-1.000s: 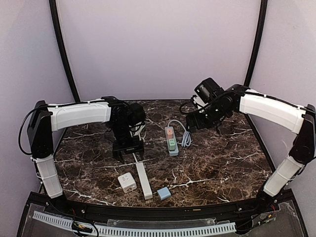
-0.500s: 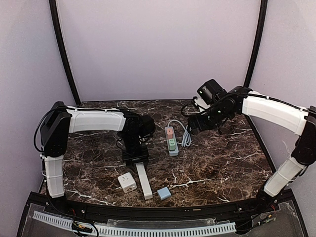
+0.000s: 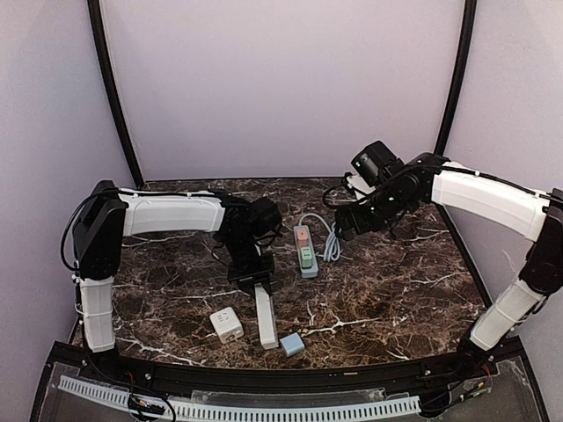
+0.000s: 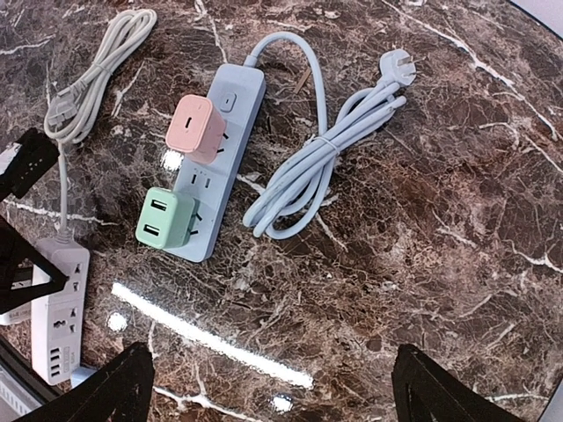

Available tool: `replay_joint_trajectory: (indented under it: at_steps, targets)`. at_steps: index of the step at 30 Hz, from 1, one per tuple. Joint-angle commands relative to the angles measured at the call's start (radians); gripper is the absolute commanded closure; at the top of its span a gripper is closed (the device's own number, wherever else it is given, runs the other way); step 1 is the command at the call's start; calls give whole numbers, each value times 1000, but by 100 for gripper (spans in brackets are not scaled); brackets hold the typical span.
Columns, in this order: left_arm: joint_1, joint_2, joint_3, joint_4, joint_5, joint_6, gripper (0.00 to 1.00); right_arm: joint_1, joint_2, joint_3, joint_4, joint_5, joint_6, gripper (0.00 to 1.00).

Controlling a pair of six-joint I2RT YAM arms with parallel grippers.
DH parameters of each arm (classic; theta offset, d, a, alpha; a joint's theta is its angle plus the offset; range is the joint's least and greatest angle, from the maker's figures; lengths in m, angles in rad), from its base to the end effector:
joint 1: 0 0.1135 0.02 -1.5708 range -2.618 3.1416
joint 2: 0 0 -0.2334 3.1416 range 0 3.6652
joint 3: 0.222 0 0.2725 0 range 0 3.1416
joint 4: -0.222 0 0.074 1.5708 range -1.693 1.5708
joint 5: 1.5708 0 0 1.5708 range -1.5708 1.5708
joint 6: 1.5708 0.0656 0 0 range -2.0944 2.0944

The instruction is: Insert the plug

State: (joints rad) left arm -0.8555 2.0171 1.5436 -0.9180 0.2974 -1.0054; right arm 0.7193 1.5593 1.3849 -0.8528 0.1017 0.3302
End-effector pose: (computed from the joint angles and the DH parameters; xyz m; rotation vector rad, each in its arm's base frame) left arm 0.2538 -0.3214 0.1217 0.1826 -2.9665 0.4802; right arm 0.2764 0.2332 0.2407 -0.4683 2.5684 0.2495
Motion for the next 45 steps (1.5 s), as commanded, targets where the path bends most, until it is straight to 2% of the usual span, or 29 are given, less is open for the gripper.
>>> replay_joint_trajectory:
  at_steps: [1, 4, 8, 11, 16, 20, 24, 26, 29, 33, 37, 45]
  targets:
    - [44, -6, 57, 203, 47, 127, 99, -4, 0, 54, -34, 24, 2, 6]
    - [82, -6, 58, 318, 116, 203, 99, -5, 1, 69, -52, 37, 7, 6]
    - [161, 13, -16, 537, 255, 224, 99, -4, 5, 90, -80, 42, 21, 6]
    - [223, 46, -51, 636, 336, 257, 99, -4, 8, 106, -98, 45, 39, 6]
    - [271, 160, -1, 550, 403, 368, 99, -4, 15, 128, -112, 29, 67, 6]
    - [291, 192, 14, 431, 370, 465, 99, -4, 22, 143, -112, 15, 76, 6]
    - [313, 197, 19, 287, 257, 546, 91, -4, 44, 158, -112, 4, 60, 6]
    - [324, 201, 29, 215, 185, 580, 82, -4, 55, 161, -111, -1, 48, 6]
    - [332, 207, 42, 139, 95, 619, 60, -4, 76, 163, -104, -18, 24, 6]
    - [332, 222, 77, 78, 20, 657, 40, -4, 103, 161, -86, -36, -8, 7]
    - [332, 231, 118, 15, -73, 686, 32, -3, 130, 176, -72, -60, -34, 7]
    - [332, 164, 232, -62, -126, 708, 24, 3, 129, 132, 5, -185, -116, 8]
